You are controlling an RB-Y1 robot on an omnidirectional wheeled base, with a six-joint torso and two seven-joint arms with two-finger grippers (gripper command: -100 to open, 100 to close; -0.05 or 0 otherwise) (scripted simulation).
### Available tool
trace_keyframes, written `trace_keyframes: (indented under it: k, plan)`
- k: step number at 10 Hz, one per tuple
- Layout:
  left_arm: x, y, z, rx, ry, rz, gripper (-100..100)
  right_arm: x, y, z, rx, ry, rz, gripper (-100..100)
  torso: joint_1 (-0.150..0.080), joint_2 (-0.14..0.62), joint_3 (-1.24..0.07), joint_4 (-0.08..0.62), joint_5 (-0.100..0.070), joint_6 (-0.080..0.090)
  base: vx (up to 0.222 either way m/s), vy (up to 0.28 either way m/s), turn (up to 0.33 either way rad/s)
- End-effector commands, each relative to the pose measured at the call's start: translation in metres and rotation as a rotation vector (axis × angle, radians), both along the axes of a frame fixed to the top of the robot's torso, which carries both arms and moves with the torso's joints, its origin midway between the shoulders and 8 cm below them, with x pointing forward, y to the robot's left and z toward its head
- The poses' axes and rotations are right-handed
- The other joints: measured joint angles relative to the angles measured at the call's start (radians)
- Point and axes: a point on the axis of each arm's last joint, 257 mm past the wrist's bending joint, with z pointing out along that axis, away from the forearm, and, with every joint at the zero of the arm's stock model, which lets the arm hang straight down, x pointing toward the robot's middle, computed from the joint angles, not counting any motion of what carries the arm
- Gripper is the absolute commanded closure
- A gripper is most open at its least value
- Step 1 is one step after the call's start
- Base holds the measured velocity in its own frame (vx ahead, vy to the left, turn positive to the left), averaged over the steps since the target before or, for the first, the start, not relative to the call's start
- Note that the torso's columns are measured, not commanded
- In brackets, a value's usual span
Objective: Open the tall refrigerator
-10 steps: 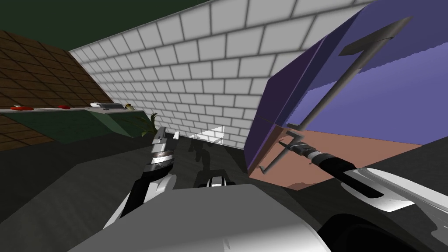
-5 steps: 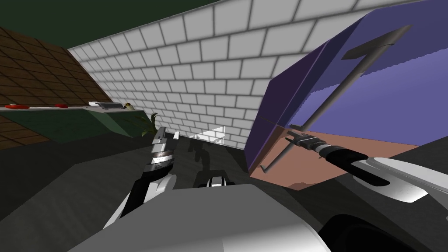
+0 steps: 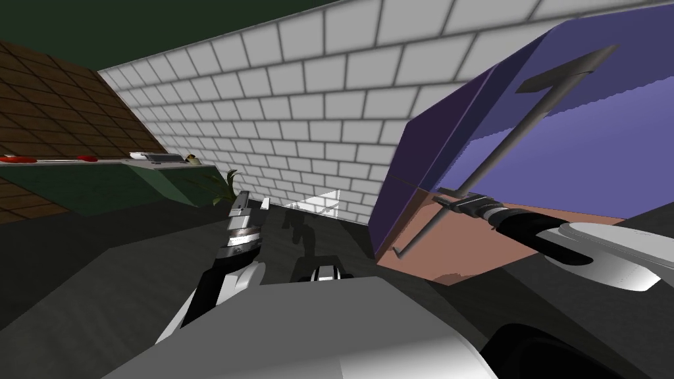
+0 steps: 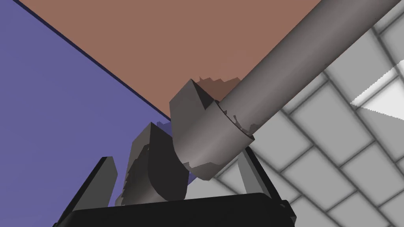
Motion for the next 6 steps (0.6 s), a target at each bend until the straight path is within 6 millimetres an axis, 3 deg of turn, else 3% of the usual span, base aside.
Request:
trace_keyframes:
  k: [1,2,4,5,6]
  plan:
    - [0.0,0.0,0.0,0.0,0.0,0.0,0,0.0,0.0,0.0,0.001,0.0,0.0,100,-0.001,0.0,0.0,0.0,0.0,0.0,0.0,0.0,0.0]
    - [0.0,0.0,0.0,0.0,0.0,0.0,0,0.007,0.015,0.002,0.005,-0.004,0.037,100,0.001,0.0,0.0,-0.001,0.0,0.0,-0.133,-0.069,0.014]
    - [0.0,0.0,0.0,0.0,0.0,0.0,0,0.019,0.047,0.002,0.005,-0.003,0.112,100,0.0,0.012,0.008,0.002,-0.001,0.001,-0.31,-0.166,0.041]
    - [0.0,0.0,0.0,0.0,0.0,0.0,0,0.019,0.047,0.002,0.005,-0.003,0.112,100,0.002,0.015,0.011,0.002,-0.002,0.004,-0.26,-0.151,0.027]
    - [0.0,0.0,0.0,0.0,0.0,0.0,0,0.024,0.063,0.003,0.004,-0.002,0.149,100,0.0,0.007,0.006,0.002,-0.001,0.007,-0.194,-0.128,-0.007]
